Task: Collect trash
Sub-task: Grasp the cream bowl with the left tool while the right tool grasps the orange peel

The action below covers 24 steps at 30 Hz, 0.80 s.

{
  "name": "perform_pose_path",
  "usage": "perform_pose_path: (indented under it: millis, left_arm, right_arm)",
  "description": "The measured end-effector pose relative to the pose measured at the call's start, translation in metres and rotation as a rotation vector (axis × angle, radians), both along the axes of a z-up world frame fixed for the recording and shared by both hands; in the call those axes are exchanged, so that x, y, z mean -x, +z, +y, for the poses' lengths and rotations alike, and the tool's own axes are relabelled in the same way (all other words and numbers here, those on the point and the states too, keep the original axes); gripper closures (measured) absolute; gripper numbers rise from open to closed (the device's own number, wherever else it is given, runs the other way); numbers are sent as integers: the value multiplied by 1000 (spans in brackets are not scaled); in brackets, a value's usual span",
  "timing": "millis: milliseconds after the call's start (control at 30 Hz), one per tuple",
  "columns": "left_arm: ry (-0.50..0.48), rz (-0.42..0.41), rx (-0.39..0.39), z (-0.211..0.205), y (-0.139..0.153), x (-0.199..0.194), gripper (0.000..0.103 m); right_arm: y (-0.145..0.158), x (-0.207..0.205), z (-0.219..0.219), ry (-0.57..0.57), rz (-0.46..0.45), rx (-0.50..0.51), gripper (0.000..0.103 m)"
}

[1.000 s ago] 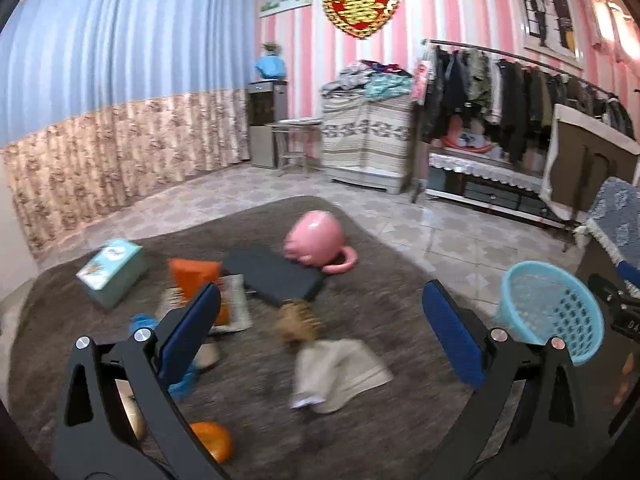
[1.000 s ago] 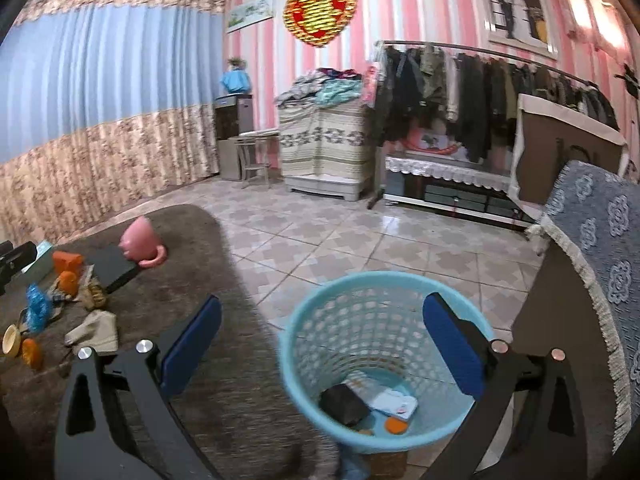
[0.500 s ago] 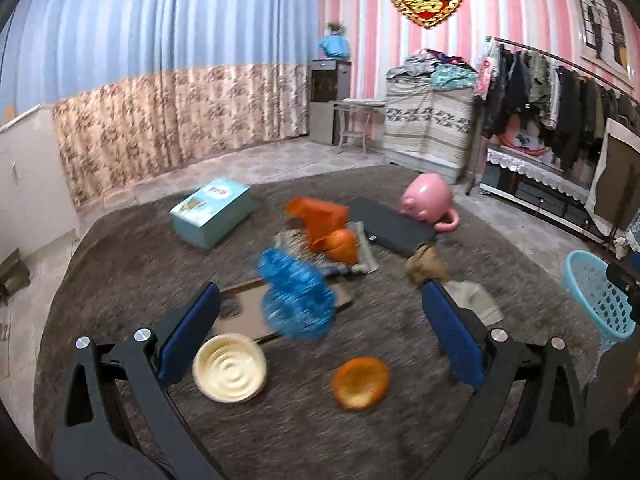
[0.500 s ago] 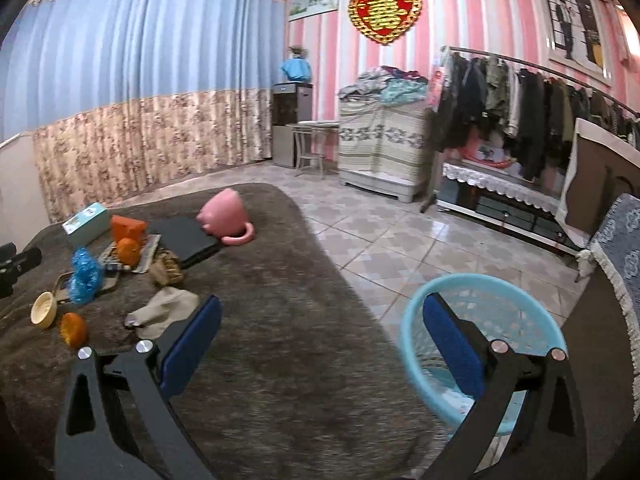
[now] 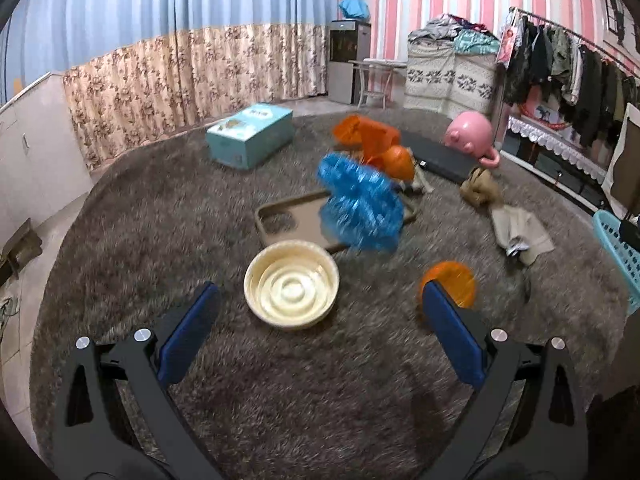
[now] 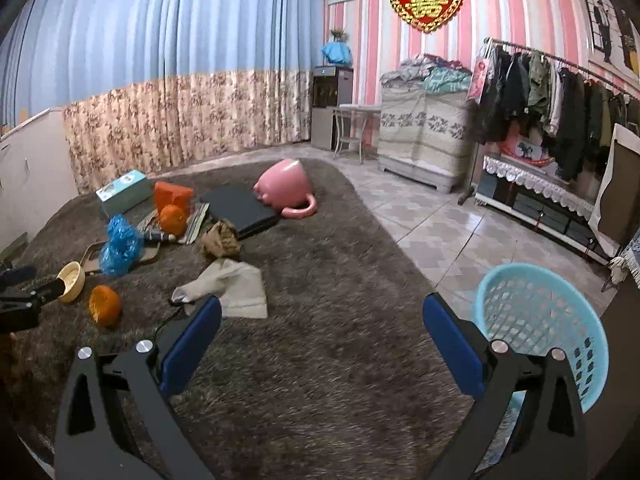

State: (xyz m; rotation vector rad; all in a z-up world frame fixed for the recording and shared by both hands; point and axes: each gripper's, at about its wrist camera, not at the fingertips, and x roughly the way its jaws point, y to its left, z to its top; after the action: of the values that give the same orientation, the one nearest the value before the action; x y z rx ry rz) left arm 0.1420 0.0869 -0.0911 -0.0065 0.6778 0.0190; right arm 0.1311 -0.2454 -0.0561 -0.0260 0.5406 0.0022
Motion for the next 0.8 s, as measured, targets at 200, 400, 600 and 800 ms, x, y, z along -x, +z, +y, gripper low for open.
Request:
perform_pose_path:
  millis: [200, 400, 600, 800]
  left_arm:
    - [28, 28, 35, 15, -9, -9, 6]
    - [45, 82, 67, 26, -19, -32, 10]
    - [13, 146, 123, 30, -30, -49, 34]
    - [7, 101, 129, 32, -21, -36, 42]
  right_arm:
    - [-17, -10, 9, -23, 60, 23, 4]
    - [-21, -15, 22, 12, 81, -3, 4]
    - [-19, -14, 53, 109, 68, -21, 5]
    - [-17, -18, 93, 207, 71, -32, 5]
